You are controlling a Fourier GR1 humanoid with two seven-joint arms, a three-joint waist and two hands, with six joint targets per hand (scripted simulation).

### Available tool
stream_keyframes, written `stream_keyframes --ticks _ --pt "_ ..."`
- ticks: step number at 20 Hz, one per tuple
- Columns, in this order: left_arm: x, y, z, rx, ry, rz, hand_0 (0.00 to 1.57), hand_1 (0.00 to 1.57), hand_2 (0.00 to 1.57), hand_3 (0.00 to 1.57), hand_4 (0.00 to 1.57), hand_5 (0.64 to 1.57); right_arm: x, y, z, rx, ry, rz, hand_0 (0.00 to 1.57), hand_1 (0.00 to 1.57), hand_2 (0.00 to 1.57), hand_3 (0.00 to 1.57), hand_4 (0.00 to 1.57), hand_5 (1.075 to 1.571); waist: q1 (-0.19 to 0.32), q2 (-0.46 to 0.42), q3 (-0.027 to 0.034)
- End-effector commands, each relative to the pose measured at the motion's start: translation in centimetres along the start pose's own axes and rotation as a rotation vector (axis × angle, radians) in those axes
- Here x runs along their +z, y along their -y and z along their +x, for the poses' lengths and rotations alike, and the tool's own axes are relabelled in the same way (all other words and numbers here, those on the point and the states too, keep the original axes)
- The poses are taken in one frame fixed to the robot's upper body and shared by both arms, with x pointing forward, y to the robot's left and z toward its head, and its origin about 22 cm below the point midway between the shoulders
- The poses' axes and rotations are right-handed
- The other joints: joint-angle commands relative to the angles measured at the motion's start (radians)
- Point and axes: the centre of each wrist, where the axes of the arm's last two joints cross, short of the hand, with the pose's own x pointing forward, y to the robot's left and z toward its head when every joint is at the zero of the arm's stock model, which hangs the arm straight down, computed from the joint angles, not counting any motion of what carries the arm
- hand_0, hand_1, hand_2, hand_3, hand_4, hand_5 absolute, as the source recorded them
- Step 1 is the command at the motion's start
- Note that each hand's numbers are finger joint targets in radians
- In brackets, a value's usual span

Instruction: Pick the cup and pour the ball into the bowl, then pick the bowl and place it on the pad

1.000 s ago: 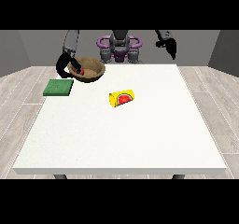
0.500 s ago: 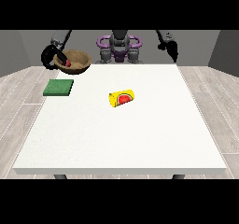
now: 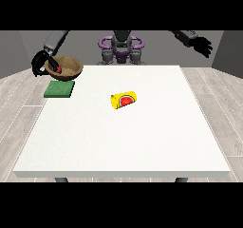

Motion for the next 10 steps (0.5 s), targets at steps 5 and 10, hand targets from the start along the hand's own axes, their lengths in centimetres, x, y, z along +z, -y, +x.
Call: stream_keyframes --ticks 5,10 --pt "1.1 -11.3 2.9 0.020 0.080 0.106 0.00 0.00 0.00 0.00 1.25 1.569 0.6 -1.0 -0.8 -0.047 0.056 -0.022 1.57 1.57 1.57 0.00 0.79 1.566 -0.007 0.052 -0.0006" --pt "-0.1 -10.8 4.5 0.026 0.134 0.063 0.00 0.00 0.00 0.00 1.19 1.557 -0.7 3.3 -0.2 -0.111 0.055 -0.128 1.57 1.57 1.57 0.00 0.69 1.567 0.043 0.119 0.0011"
